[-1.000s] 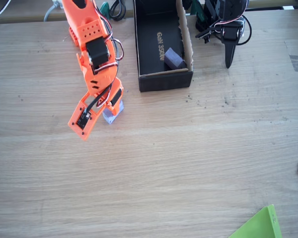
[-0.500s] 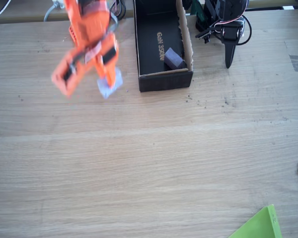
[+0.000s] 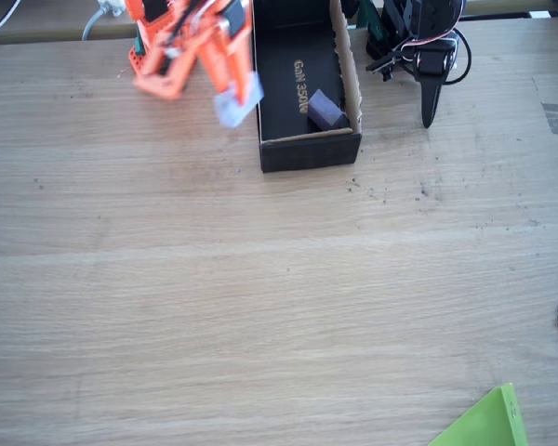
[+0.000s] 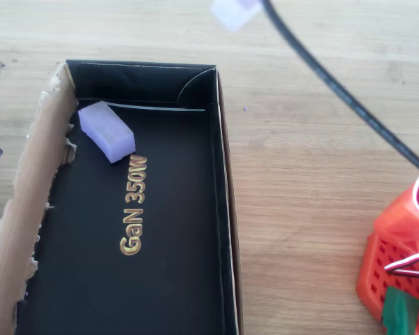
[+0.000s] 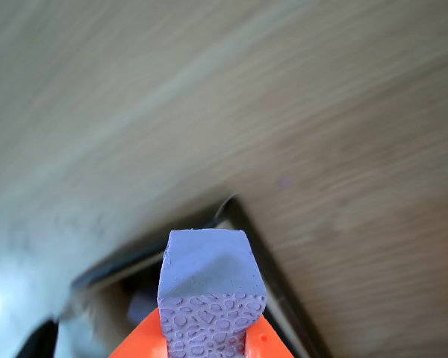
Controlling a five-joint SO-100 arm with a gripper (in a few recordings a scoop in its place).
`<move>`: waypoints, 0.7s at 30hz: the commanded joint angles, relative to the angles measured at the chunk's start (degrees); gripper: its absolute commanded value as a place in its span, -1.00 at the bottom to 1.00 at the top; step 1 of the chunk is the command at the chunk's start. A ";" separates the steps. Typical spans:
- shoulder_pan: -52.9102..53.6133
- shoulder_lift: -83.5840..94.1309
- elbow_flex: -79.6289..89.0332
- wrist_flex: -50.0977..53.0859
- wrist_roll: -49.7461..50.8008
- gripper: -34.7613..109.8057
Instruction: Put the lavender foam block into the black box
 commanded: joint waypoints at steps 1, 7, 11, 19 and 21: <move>-8.26 0.62 -1.23 -2.55 0.79 -0.52; -19.95 -6.94 -10.81 0.88 2.11 -0.52; -20.92 -10.46 -14.68 4.13 4.92 -0.52; -19.25 -10.46 -14.68 4.31 4.31 -0.33; -18.90 -10.28 -14.59 4.92 4.04 -0.23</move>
